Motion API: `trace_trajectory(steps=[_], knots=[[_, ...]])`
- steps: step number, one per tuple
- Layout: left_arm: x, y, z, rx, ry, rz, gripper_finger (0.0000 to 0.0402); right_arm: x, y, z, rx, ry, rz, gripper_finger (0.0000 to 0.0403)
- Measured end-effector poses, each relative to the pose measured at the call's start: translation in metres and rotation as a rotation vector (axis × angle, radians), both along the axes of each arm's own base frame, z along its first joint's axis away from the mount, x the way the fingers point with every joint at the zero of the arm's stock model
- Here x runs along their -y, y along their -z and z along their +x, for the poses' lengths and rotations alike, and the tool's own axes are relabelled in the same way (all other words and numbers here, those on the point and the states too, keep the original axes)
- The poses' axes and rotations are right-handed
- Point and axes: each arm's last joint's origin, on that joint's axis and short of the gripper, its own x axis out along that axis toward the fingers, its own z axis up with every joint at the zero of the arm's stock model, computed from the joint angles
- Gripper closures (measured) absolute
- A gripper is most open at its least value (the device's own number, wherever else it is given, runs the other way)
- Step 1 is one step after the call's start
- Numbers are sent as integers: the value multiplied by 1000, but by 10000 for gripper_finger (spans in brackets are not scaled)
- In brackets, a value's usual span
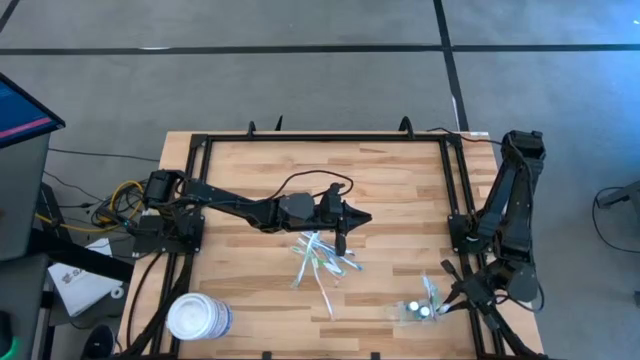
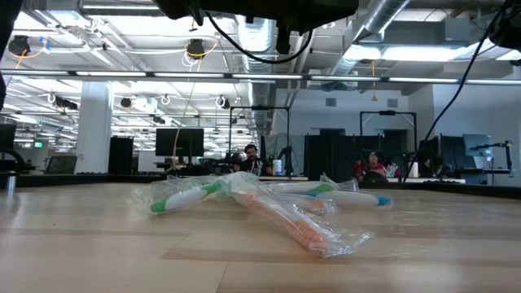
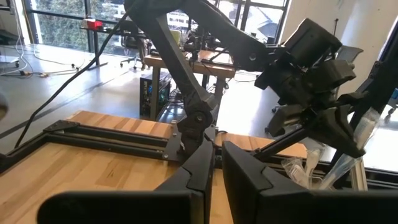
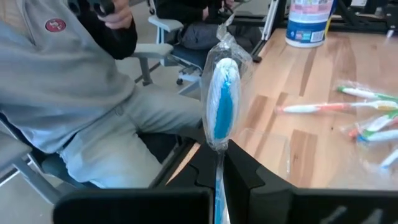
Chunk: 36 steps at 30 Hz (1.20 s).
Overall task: Pick & Place toothbrushing station
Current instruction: Put the blue toothbrush into the transparent organizer
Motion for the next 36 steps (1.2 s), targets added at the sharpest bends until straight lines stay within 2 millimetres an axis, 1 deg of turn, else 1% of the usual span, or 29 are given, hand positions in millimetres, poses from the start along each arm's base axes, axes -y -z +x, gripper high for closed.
trace_trajectory(steps=[5, 9, 25, 29, 36], knots=[[0, 0, 0, 0, 0, 0, 372, 4, 13, 0, 10, 17, 27, 403], [0, 0, 0, 0, 0, 0, 372, 5, 19, -1, 13, 18, 57, 402], [0, 0, 0, -1, 0, 0, 372, 14, 42, -3, -90, 80, 127, 401], [0, 0, 0, -1, 0, 0, 372, 15, 43, -3, -102, 88, 137, 392], [0, 0, 0, -1, 0, 0, 372, 15, 43, -3, -100, 87, 138, 359]])
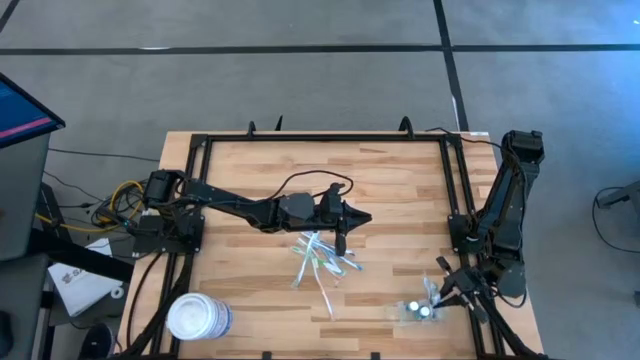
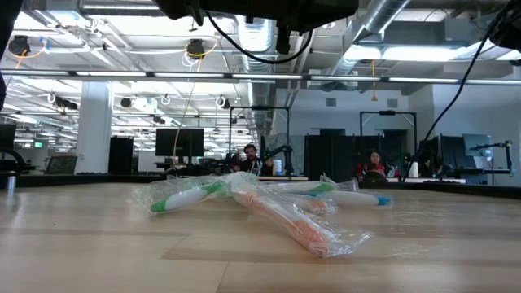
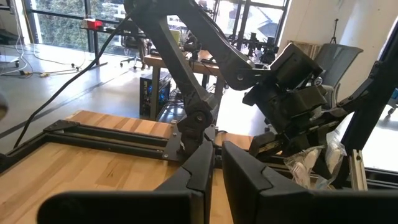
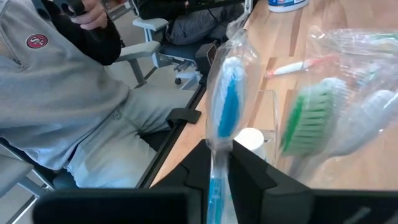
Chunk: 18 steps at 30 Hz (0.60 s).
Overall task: Pick & Place toothbrushing station
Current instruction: Put the blue toothbrush into the transparent organizer
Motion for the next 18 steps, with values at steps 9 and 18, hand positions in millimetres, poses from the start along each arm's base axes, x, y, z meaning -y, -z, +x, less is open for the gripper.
trace_trajectory(steps=[9, 18], knots=[[0, 0, 0, -3, 0, 0, 372, 1, -4, -3, 4, -13, 30, 347], [0, 0, 0, -4, 0, 0, 372, 5, -7, -6, 9, -31, 36, 346]])
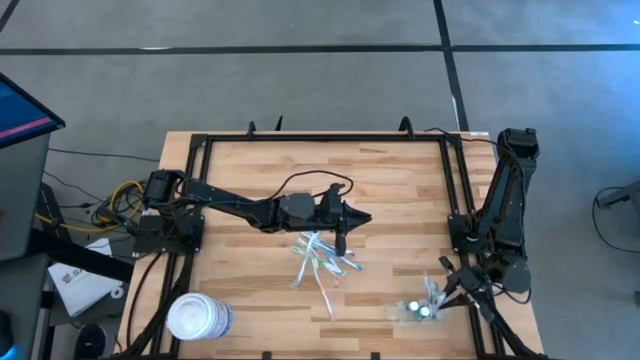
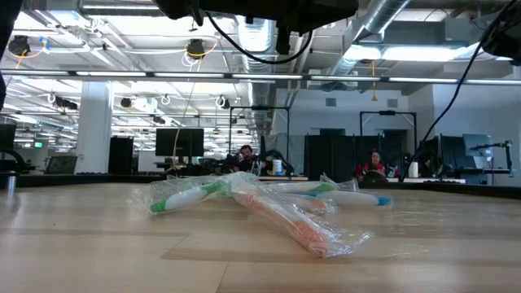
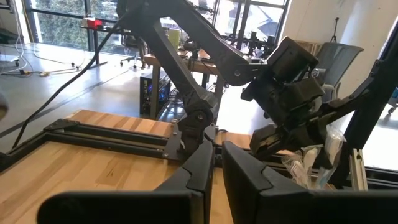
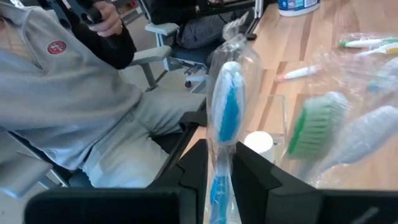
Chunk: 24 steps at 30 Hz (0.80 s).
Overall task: Pick & Place toothbrushing station
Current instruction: Put the blue toothbrush into the transparent organizer
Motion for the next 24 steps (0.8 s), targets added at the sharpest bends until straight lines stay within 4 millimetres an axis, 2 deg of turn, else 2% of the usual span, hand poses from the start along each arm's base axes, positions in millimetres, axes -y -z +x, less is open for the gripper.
trace_trajectory(steps=[13, 24], knots=[[0, 0, 0, 0, 0, 0, 372, 0, 1, 0, -19, 13, 24, 340], [0, 0, 0, 0, -1, 0, 372, 0, 2, 0, -18, 20, 9, 265]])
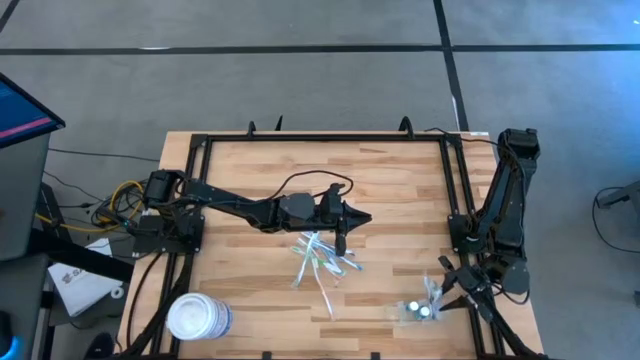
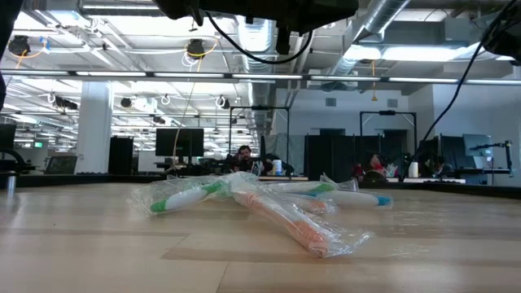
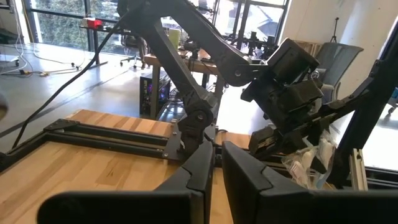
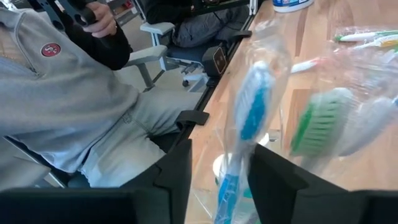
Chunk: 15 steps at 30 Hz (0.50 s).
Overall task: Pick & Place toothbrushing station
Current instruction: Put the blue toothbrush into the transparent organizer
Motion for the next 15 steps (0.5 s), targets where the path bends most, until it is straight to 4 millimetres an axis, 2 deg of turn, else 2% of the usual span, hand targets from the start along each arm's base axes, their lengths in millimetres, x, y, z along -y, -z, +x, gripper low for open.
trace_trajectory(steps=[6, 15], knots=[[0, 0, 0, 0, 0, 0, 372, 2, -2, 0, 19, 35, 10, 248], [0, 0, 0, -2, 1, 0, 372, 7, -9, -1, 38, 34, 39, 260]])
